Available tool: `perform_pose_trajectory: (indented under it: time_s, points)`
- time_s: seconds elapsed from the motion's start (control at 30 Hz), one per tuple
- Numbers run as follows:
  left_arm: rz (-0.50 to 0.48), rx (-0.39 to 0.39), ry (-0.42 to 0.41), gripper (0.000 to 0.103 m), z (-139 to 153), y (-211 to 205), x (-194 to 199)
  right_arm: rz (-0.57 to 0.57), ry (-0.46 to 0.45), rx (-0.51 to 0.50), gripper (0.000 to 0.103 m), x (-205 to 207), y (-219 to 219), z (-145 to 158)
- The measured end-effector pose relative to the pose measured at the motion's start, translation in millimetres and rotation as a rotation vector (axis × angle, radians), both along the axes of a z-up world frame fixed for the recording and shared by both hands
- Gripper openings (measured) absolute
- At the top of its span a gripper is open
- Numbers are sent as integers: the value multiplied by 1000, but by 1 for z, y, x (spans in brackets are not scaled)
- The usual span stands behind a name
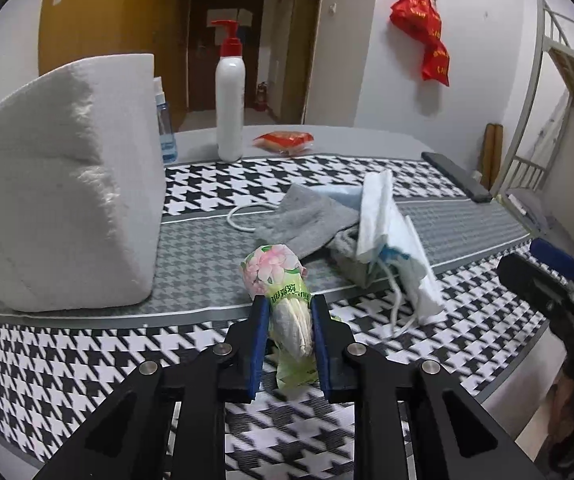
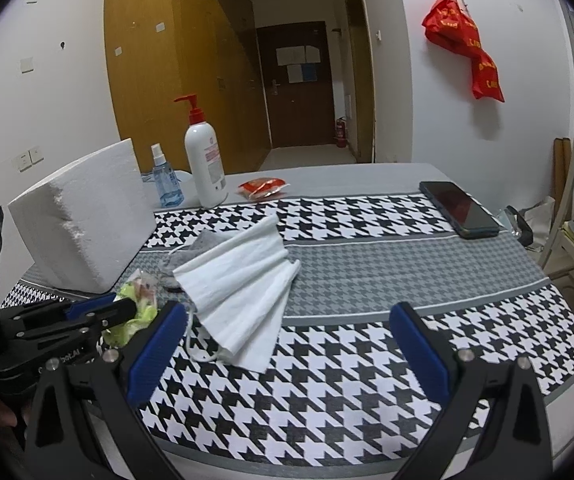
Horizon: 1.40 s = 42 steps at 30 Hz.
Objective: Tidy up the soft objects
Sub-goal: 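Lift the pink bread bag with the left gripper while the right gripper closes on the white tissues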
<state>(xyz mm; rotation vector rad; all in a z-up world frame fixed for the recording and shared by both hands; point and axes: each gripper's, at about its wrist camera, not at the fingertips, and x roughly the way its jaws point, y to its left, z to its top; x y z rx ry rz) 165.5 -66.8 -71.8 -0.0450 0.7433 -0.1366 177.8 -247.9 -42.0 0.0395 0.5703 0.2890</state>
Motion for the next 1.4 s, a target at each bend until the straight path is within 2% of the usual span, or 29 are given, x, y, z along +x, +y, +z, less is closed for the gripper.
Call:
perform_pose_trajectory:
  time_s: [0.07, 0.1, 0.13, 0.33, 0.37, 0.4, 0.43, 0.5, 0.63, 0.87, 0.97, 1.07, 1.13, 1.2, 1.27, 1.4]
  points:
    - [9, 0, 16, 35, -4, 2, 2, 3, 1, -2, 103, 1, 3, 0]
    - [12, 1, 24, 47, -6, 2, 3, 4, 2, -3, 103, 1, 4, 0]
    - [8, 1, 26, 55, -6, 2, 3, 5, 2, -5, 103, 1, 4, -1]
    - [-12, 9, 13, 55, -8, -3, 6, -1, 9, -11, 103, 4, 6, -1]
    - [-11, 7, 13, 54, -8, -3, 7, 1, 10, -11, 103, 5, 7, -1]
    - [-8, 10, 14, 50, -9, -3, 8, 1, 13, -12, 103, 6, 7, -2]
    - [-2, 14, 15, 36, -9, -3, 9, 1, 17, -13, 103, 7, 8, -2]
    - [22, 30, 14, 23, -11, -1, 11, 5, 27, -16, 103, 9, 10, -4]
    - [6, 0, 9, 21, -12, 5, 10, 18, 47, -8, 103, 15, 15, -7]
    - [-13, 14, -9, 20, -13, 5, 6, 38, 96, 12, 102, 30, 27, -10]
    - [-29, 4, -13, 20, -12, 5, 2, 36, 123, 17, 90, 35, 28, -15]
    - [-44, 6, -12, 20, -12, 4, 2, 22, 167, 10, 67, 43, 29, -23]
    - [-50, 5, -12, 20, -12, 3, 1, 11, 187, 10, 64, 47, 28, -27]
    - [-53, 1, -11, 20, -12, 3, 2, 5, 208, 6, 50, 50, 28, -32]
    - [-55, -2, -11, 20, -12, 4, 2, 3, 229, -2, 49, 53, 29, -35]
    - [-58, -6, -9, 20, -13, 5, 3, 21, 270, 9, 40, 59, 32, -42]
